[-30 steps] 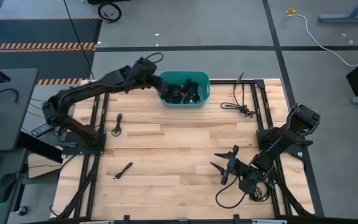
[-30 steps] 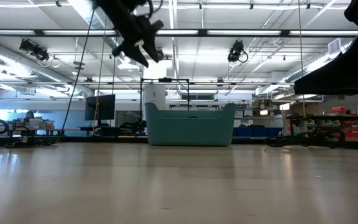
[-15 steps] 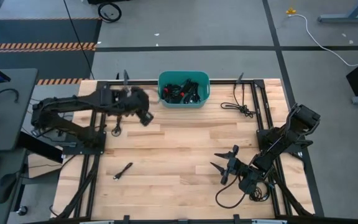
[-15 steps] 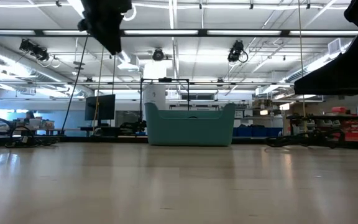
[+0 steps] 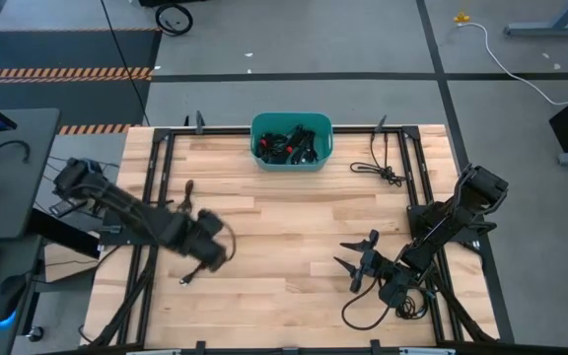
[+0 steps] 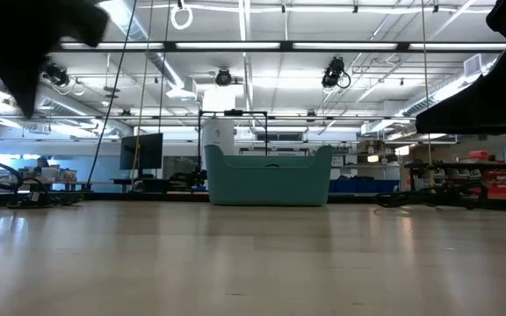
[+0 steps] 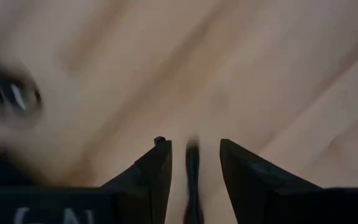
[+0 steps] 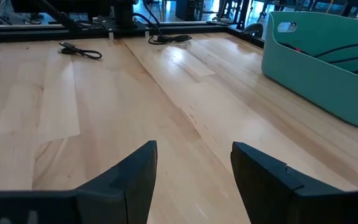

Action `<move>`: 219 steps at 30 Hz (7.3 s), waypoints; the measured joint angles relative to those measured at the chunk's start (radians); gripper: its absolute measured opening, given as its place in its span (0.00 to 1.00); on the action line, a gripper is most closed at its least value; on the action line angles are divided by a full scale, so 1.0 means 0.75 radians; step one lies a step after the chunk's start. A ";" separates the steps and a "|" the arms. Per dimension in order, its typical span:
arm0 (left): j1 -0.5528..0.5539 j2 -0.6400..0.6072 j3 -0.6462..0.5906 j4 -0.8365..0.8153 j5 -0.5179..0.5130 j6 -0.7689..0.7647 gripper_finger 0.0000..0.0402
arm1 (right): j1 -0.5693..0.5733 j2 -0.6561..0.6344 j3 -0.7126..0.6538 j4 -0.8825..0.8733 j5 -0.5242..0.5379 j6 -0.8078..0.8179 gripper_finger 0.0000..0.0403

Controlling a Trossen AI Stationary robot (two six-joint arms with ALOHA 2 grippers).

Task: Pick and place USB-C Cables
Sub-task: Put the black charger cable into the blue bin, then put the top left black charger cable into the blue bin

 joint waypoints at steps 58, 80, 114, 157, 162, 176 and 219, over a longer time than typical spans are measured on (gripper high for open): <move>1.132 0.546 0.291 1.348 -0.150 1.138 0.06 | 0.065 0.000 0.001 0.021 0.078 0.081 0.52; 1.305 0.634 0.290 1.446 0.019 0.992 0.43 | 0.062 0.000 0.001 0.013 0.021 0.116 0.52; 1.076 0.030 -0.286 -0.028 -0.148 0.531 0.53 | 0.037 0.000 0.001 -0.015 0.000 0.136 0.52; 0.858 0.095 -0.181 1.162 0.784 0.773 0.07 | 0.008 0.000 0.001 -0.027 0.001 0.140 0.52; 0.878 0.167 -0.012 1.686 0.565 0.914 0.06 | -0.022 0.000 0.001 -0.027 0.001 0.140 0.52; 1.230 0.838 0.643 1.564 -0.025 1.338 0.09 | -0.048 0.000 0.001 -0.017 -0.088 0.191 0.52; 1.300 1.057 0.768 1.219 -0.159 1.257 0.05 | -0.019 0.000 0.000 -0.025 -0.116 0.211 0.52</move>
